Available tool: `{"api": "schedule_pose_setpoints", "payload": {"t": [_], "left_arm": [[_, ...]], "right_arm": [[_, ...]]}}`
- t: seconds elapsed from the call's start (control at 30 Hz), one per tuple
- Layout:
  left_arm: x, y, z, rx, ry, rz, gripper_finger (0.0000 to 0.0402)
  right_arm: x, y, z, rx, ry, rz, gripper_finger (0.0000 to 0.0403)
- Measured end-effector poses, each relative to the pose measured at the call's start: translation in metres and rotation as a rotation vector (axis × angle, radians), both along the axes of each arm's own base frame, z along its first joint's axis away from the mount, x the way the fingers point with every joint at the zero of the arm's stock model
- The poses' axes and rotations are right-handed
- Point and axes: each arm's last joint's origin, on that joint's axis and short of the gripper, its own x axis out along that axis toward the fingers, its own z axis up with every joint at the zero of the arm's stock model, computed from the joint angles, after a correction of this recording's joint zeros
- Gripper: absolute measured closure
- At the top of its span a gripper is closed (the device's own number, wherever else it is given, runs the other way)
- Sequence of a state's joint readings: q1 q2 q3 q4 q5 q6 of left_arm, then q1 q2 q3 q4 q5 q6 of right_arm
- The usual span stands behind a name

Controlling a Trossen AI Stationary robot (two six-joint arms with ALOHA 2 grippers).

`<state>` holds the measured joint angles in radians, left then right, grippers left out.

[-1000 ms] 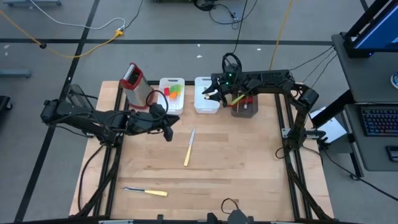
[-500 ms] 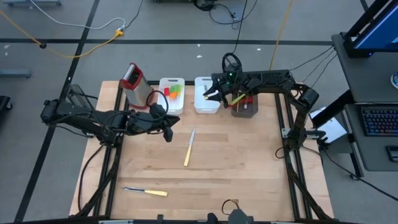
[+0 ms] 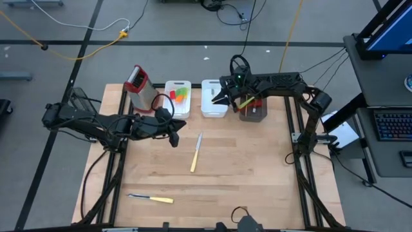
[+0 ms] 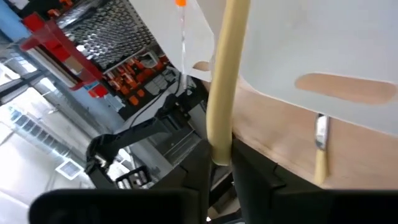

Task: Pick & Place Kitchen Items
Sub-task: Put the top left knife into the right white bin

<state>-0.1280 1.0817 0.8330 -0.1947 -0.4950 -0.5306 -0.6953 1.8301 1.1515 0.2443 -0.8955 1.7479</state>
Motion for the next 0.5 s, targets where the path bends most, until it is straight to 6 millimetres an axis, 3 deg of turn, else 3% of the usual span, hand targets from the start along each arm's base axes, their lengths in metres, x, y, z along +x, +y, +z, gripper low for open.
{"api": "schedule_pose_setpoints", "payload": {"t": [0.5], "left_arm": [[-0.0005, -0.0001, -0.0010, -0.002, 0.013, -0.005, 0.0364]], "right_arm": [[-0.0082, -0.0015, -0.0021, -0.029, 0.037, 0.018, 0.0356]]}}
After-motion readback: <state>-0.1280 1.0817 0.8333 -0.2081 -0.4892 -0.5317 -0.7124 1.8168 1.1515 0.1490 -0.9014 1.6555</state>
